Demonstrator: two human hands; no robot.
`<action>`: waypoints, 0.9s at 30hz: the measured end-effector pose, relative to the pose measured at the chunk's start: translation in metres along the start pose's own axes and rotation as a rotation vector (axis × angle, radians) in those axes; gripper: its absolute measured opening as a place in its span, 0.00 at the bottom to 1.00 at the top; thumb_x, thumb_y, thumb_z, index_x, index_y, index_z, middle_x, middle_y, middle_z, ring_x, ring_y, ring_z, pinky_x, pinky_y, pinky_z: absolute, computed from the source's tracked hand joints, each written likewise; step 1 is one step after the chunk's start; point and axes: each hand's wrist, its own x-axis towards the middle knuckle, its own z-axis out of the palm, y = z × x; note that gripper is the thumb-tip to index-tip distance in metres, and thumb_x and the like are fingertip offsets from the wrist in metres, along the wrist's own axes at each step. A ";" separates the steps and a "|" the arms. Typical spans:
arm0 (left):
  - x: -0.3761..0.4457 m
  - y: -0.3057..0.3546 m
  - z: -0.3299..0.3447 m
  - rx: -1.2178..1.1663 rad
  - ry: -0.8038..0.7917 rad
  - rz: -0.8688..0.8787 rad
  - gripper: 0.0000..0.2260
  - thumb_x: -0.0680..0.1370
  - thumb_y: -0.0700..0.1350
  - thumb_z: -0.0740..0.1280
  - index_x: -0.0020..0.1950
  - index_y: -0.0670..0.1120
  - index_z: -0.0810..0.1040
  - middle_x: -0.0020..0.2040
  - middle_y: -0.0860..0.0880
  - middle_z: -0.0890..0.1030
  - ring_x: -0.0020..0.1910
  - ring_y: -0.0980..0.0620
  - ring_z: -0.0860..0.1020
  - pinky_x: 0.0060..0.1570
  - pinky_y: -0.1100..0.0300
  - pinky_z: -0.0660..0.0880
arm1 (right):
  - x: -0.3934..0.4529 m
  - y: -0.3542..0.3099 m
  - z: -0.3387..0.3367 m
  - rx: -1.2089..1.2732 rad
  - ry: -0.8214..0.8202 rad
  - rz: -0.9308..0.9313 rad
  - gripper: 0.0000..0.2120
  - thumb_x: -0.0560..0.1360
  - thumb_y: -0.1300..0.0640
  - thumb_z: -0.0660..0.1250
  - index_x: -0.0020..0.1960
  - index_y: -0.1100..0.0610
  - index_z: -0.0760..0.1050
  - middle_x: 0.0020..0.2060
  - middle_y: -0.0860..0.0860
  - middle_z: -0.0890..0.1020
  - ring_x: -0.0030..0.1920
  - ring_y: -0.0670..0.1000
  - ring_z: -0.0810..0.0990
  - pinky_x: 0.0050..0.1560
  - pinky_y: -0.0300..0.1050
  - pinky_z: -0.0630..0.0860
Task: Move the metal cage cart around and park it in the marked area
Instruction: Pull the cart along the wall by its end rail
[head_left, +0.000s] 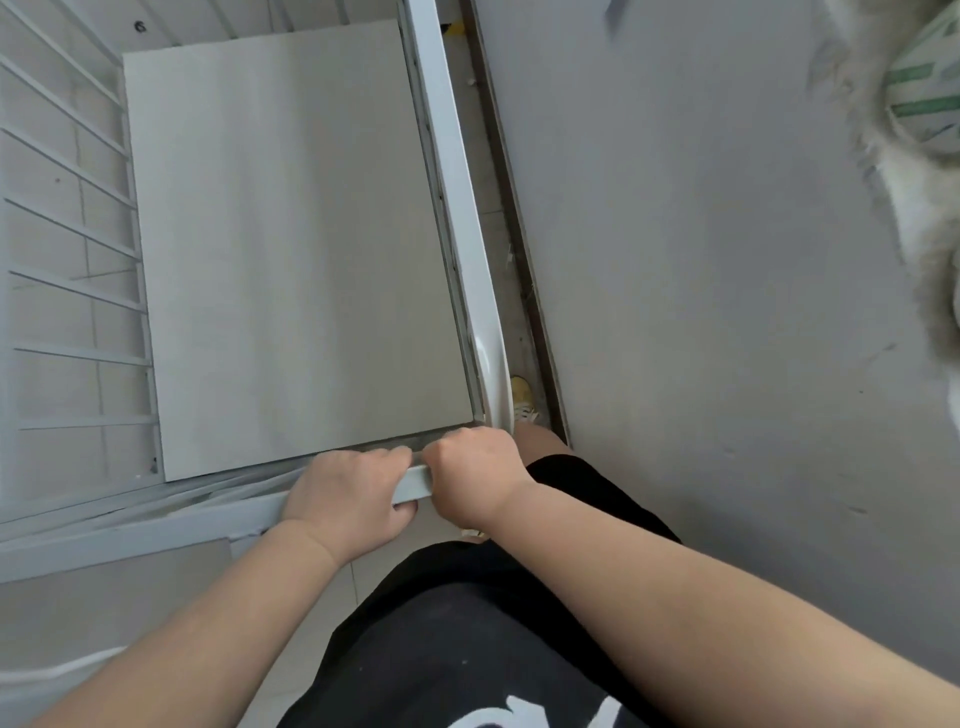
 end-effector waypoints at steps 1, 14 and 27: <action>0.000 0.000 0.000 0.000 0.010 -0.001 0.10 0.51 0.52 0.68 0.24 0.48 0.72 0.17 0.49 0.73 0.14 0.48 0.73 0.19 0.68 0.55 | 0.000 0.001 0.000 0.002 0.002 0.000 0.10 0.75 0.62 0.60 0.52 0.58 0.78 0.43 0.55 0.80 0.40 0.57 0.73 0.39 0.44 0.65; -0.001 0.001 0.003 -0.019 -0.012 -0.013 0.19 0.44 0.51 0.79 0.25 0.48 0.74 0.18 0.50 0.74 0.14 0.48 0.73 0.15 0.68 0.63 | 0.001 -0.002 0.000 -0.015 -0.032 0.015 0.09 0.75 0.62 0.60 0.51 0.59 0.78 0.40 0.54 0.76 0.41 0.57 0.74 0.39 0.43 0.65; -0.002 0.001 0.001 -0.024 -0.022 -0.031 0.17 0.48 0.50 0.77 0.25 0.48 0.72 0.18 0.50 0.74 0.14 0.48 0.73 0.20 0.69 0.55 | 0.001 -0.001 0.001 -0.021 0.011 -0.003 0.09 0.74 0.62 0.60 0.50 0.58 0.77 0.38 0.53 0.73 0.38 0.55 0.70 0.38 0.43 0.64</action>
